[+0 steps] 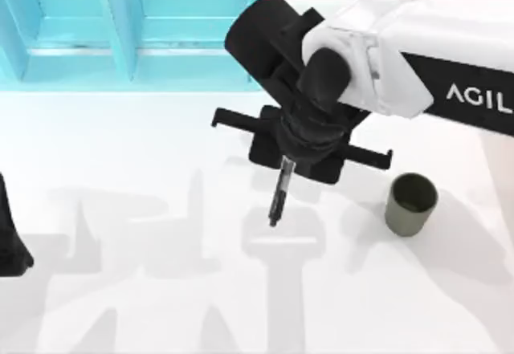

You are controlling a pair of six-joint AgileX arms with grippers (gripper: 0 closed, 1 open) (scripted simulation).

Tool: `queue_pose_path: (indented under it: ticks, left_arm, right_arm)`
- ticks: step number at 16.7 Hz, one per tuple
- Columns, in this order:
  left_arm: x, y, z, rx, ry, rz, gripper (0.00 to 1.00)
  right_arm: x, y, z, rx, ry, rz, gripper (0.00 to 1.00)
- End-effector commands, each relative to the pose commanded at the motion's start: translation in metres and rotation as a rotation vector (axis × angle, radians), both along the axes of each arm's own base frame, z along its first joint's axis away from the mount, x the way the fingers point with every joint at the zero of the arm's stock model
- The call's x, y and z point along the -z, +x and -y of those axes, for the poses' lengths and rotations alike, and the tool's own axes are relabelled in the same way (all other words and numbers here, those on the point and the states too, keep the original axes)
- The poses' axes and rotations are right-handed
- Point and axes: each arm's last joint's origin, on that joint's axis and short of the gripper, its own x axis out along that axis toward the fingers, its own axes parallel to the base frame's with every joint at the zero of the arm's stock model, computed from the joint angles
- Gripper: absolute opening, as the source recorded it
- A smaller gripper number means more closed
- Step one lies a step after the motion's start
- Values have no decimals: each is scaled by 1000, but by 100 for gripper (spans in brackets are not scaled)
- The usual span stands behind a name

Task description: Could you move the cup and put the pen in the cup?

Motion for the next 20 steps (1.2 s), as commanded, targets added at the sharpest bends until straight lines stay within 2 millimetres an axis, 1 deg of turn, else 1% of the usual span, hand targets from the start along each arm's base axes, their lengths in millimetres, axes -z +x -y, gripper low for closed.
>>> queue_pose_path:
  ticks: [5, 8, 10, 12, 15, 18, 20]
  left_arm:
    - [0, 0, 0, 0, 0, 0, 100]
    - [0, 0, 0, 0, 0, 0, 100]
    - [0, 0, 0, 0, 0, 0, 100]
    - [0, 0, 0, 0, 0, 0, 100]
    - [0, 0, 0, 0, 0, 0, 100]
    - [0, 0, 0, 0, 0, 0, 100]
    - [0, 0, 0, 0, 0, 0, 100]
  right_arm:
    - [32, -28, -2, -184, -189, 428, 0]
    - [47, -51, 6, -222, -310, 701, 0]
    - [52, -70, 16, -209, -384, 856, 0]
    - [51, -89, 28, -165, -445, 983, 0]
    - [39, -114, 49, -56, -489, 1119, 0]
    - [24, -133, 67, 58, -489, 1192, 0]
    - [15, -142, 76, 118, -476, 1217, 0]
